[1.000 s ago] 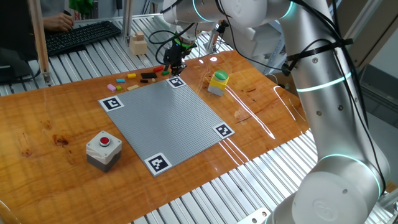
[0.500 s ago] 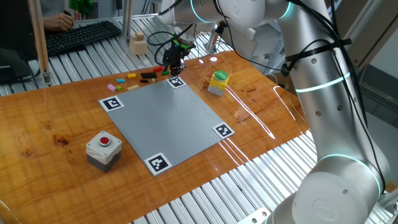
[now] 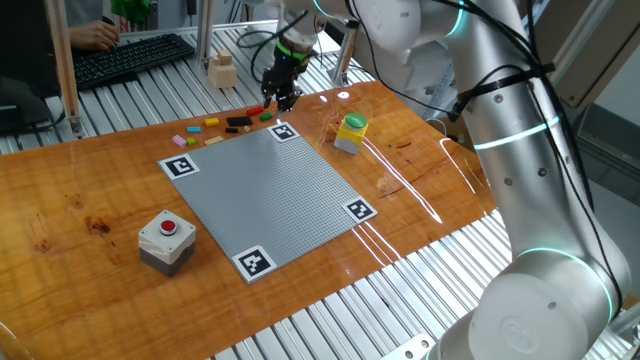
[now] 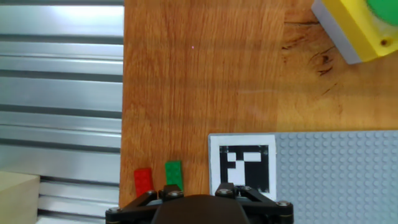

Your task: Build with small Lego blocks

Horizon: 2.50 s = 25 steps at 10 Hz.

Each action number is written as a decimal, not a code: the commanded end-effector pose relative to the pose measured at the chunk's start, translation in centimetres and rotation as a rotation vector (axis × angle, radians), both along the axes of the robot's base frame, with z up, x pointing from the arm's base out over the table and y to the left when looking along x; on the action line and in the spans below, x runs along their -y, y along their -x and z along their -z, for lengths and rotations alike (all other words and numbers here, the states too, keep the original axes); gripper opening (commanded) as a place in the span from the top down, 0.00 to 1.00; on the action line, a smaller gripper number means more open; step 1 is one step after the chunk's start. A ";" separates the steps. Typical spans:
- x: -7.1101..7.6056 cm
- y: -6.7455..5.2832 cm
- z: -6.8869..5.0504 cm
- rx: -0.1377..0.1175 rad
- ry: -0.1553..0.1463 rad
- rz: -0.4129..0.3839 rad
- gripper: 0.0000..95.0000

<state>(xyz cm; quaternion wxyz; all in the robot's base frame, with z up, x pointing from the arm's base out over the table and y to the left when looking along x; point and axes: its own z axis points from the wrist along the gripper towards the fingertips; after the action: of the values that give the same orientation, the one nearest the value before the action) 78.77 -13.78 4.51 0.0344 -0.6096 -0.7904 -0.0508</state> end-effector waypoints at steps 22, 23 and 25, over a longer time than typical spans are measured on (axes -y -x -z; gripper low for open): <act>-4.6 -0.7 -1.8 -0.087 0.084 -1.073 1.00; -4.6 -0.7 -1.7 -0.087 0.084 -1.072 1.00; -4.6 -0.7 -1.7 -0.087 0.085 -1.071 1.00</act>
<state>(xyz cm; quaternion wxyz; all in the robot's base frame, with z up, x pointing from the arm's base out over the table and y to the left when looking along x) 79.73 -9.22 6.64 0.0623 -0.1237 -0.9899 0.0299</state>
